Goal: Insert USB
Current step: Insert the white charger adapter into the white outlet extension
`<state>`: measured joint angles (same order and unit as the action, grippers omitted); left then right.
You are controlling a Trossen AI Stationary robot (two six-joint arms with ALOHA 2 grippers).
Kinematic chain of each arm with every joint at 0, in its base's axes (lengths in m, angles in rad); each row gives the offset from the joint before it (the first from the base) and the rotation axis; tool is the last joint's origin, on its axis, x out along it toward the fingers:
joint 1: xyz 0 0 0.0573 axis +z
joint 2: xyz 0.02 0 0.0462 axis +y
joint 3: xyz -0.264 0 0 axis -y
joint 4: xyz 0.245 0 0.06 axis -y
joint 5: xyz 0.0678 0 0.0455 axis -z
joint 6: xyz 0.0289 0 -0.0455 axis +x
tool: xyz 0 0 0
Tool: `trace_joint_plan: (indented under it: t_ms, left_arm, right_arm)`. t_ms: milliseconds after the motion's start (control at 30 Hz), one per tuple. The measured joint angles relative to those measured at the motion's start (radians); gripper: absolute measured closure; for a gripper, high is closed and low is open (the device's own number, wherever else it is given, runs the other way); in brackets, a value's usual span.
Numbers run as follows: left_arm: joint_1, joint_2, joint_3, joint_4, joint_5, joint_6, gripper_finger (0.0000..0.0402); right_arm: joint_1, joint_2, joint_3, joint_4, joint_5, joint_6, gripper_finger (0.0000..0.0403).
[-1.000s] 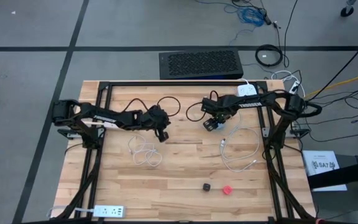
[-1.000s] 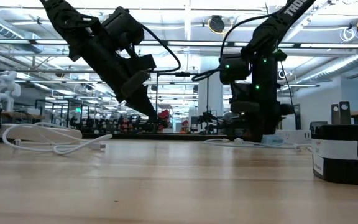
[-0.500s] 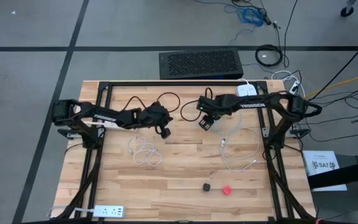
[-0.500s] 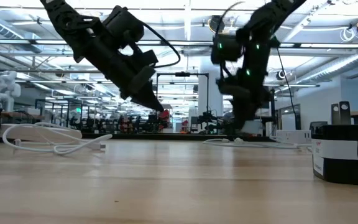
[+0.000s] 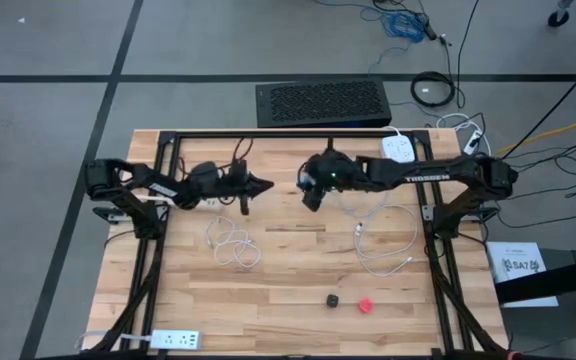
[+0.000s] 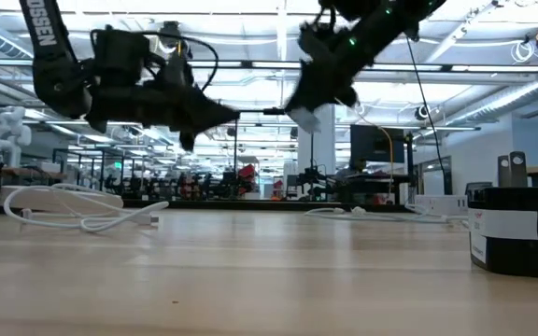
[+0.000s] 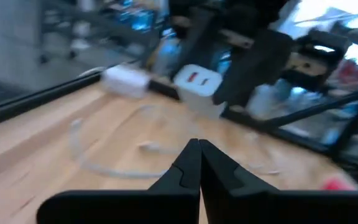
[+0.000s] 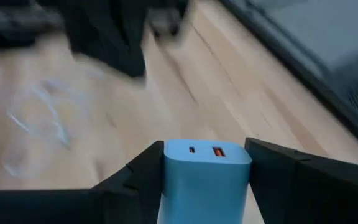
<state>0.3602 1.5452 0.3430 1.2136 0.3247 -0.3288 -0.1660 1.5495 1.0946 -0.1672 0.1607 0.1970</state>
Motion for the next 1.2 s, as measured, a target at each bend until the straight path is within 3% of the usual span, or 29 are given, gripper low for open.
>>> trace_joint_plan:
  t_ms: [100, 267, 700, 1200]
  left_arm:
    - [-0.034, 0.000, 0.005, 0.074, 0.052, -0.006, 0.0389]
    - [-0.077, 0.000, 0.029, 0.098, 0.030, 0.049, 0.0351]
    - [-0.130, 0.000, 0.069, 0.144, 0.057, 0.082, 0.0204]
    - [-0.172, 0.000, 0.072, 0.203, 0.059, 0.178, 0.0189]
  right_arm:
    - [0.032, 0.012, -0.002, 0.141, -0.010, -0.048, 0.0238]
    - [0.067, 0.016, -0.001, 0.288, -0.085, -0.089, 0.0238]
    - [0.126, 0.015, -0.002, 0.394, -0.098, -0.135, 0.0238]
    - [0.132, 0.012, 0.002, 0.456, -0.089, -0.157, 0.0239]
